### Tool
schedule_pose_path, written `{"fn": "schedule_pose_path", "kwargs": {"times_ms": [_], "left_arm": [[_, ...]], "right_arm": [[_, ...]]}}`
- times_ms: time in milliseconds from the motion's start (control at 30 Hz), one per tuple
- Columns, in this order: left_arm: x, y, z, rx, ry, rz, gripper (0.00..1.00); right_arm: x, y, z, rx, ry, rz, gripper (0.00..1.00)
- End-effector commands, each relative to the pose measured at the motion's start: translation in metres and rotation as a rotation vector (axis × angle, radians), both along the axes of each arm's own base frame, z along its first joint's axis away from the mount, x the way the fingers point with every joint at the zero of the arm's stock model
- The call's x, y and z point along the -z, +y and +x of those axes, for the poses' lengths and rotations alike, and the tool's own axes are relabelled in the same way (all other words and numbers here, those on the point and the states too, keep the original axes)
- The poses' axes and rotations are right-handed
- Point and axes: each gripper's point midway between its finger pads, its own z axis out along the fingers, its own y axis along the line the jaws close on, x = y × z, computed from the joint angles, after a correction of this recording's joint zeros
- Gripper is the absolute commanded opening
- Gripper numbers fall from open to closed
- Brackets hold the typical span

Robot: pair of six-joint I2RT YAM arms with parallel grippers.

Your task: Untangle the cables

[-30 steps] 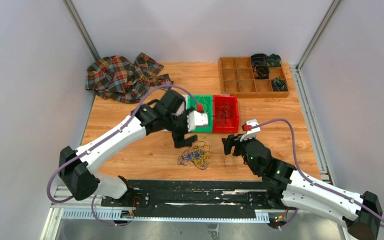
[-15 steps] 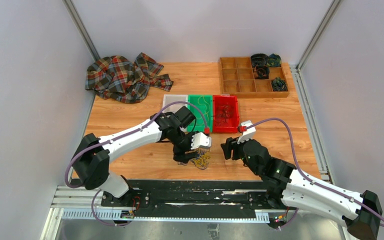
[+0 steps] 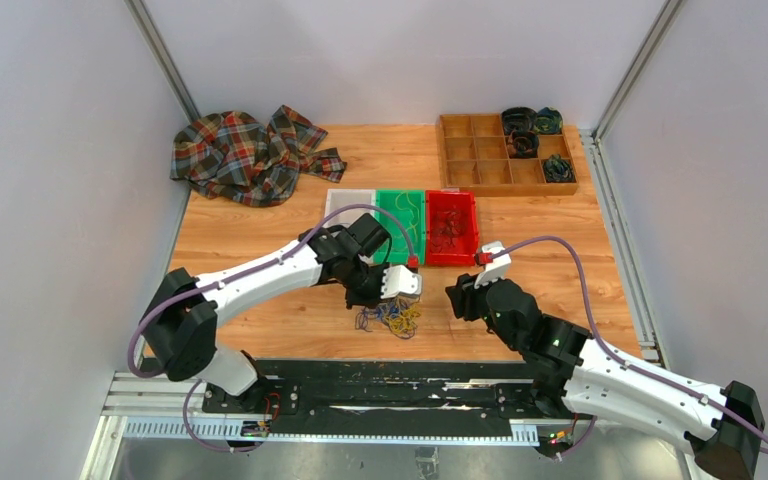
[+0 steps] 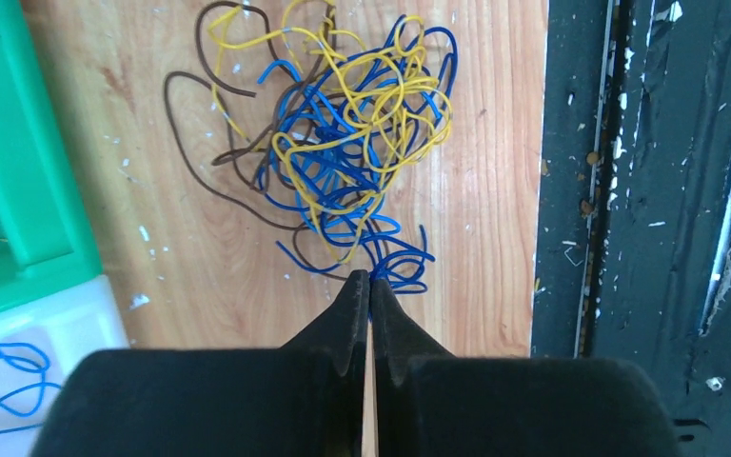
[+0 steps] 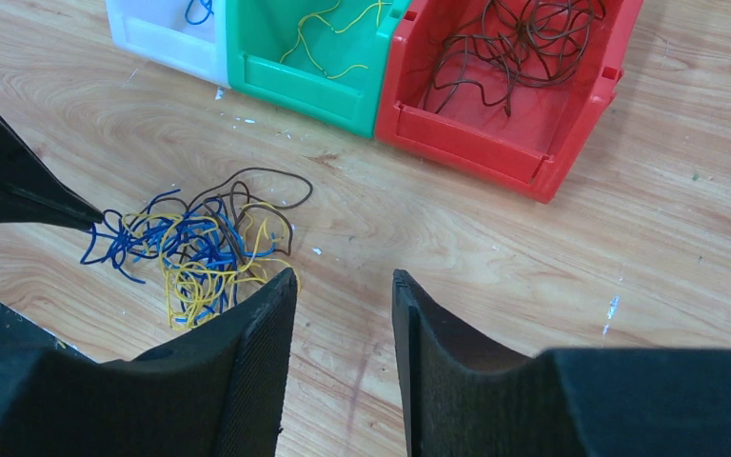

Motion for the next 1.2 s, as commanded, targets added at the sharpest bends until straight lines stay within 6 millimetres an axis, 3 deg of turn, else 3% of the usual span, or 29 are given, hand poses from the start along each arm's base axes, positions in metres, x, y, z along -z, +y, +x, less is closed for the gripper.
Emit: {"fn": "schedule_pose_path", "kwargs": {"times_ms": [0, 200, 333, 533, 800, 1000, 1167], "left_arm": [[-0.022, -0.005, 0.006, -0.024, -0.064, -0.06, 0.01], [-0.043, -0.003, 0.003, -0.055, -0.066, -0.081, 0.01], [-0.078, -0.004, 0.004, -0.074, -0.086, -0.117, 0.01], [-0.123, -0.006, 0.002, -0.098, -0.098, -0.168, 0.01], [-0.16, -0.009, -0.001, -0.12, -0.106, -0.229, 0.01], [-0.172, -0.009, -0.001, -0.144, -0.106, -0.249, 0.0], [-0.179, -0.009, -0.007, -0.139, -0.096, -0.268, 0.01]], "right_arm": [[-0.018, 0.002, 0.004, 0.008, -0.019, 0.037, 0.4], [-0.024, 0.008, 0.005, -0.007, -0.031, 0.061, 0.35], [-0.039, 0.025, 0.008, -0.06, -0.065, 0.096, 0.55], [-0.089, 0.071, 0.004, -0.238, -0.155, 0.183, 0.73], [-0.121, 0.113, -0.019, -0.383, -0.214, 0.235, 0.75], [-0.124, 0.128, -0.034, -0.442, -0.22, 0.269, 0.75], [-0.122, 0.129, -0.026, -0.389, -0.223, 0.263, 0.72]]}}
